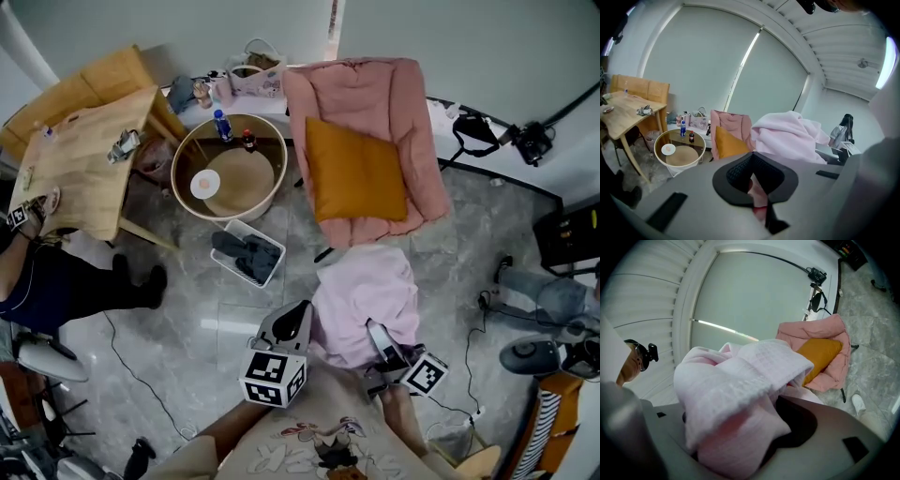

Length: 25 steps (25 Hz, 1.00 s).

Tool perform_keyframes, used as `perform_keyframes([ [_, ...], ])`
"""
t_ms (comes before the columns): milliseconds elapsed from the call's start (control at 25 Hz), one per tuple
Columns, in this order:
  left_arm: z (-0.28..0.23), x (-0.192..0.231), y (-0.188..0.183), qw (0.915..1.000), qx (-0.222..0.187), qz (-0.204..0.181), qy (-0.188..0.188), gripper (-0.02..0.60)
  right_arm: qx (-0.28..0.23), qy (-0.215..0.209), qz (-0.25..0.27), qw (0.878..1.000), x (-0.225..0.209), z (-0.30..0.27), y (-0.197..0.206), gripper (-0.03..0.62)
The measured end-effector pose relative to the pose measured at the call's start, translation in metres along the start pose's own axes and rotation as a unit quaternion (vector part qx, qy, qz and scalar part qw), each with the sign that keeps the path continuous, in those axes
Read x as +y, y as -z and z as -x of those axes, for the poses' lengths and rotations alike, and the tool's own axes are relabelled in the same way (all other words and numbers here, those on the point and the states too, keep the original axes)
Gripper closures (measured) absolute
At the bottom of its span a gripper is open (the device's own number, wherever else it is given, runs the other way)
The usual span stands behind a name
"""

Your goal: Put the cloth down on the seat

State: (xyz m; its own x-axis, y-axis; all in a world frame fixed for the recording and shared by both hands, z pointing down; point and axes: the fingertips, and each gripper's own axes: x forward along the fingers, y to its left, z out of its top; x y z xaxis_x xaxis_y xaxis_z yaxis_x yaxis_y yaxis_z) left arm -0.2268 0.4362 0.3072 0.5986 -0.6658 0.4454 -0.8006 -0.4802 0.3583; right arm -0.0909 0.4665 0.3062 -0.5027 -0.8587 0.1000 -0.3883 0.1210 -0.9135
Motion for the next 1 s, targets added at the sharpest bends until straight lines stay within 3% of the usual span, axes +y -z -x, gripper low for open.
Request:
perform_keyframes([
  [640,-0.164,0.008,-0.115,0.9999,0.003,-0.016,-0.005,0.578,0.014,-0.02,-0.005,1.0,-0.043,-0.109,-0.154,0.235],
  [1000,-0.237,0.006,-0.15,0.9996,-0.009,-0.014,-0.024,0.578,0.037,-0.03,0.003,0.999,-0.075,-0.153,-0.223,0.235],
])
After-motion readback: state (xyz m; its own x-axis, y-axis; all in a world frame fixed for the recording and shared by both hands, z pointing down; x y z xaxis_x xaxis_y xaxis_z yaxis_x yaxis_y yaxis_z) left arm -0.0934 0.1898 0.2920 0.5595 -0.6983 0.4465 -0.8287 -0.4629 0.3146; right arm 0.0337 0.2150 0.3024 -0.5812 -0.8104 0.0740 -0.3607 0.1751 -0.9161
